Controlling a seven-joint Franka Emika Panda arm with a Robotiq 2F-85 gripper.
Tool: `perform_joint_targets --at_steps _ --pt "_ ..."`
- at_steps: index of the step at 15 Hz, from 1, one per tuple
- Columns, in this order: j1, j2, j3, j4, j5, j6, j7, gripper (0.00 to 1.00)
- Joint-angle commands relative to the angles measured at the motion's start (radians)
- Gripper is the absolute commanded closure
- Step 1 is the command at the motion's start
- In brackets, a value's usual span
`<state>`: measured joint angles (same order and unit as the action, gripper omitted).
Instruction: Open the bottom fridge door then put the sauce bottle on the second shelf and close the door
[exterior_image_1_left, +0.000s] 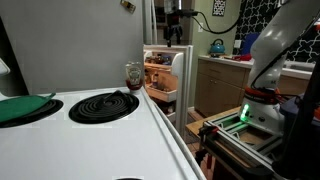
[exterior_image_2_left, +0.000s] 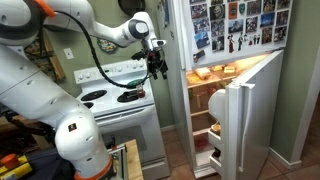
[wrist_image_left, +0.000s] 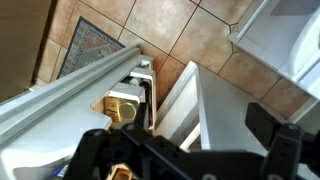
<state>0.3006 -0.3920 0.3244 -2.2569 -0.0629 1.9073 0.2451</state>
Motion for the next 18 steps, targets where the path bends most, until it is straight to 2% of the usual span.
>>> perform_joint_targets --at_steps 1,3,4,9,18 --pt "-0.009 0.007 0.013 0.008 0.004 -0.002 -0.005 0.0" --pt "0.006 0.014 0.002 0.005 0.028 0.034 -0.056 0.0" --pt "0.035 0.023 -0.002 0.002 0.066 0.089 -0.121 0.0" --pt "0.126 0.033 0.017 -0.013 0.214 0.206 -0.28 0.0" --pt "0.282 0.153 0.042 0.007 0.454 0.291 -0.664 0.0"
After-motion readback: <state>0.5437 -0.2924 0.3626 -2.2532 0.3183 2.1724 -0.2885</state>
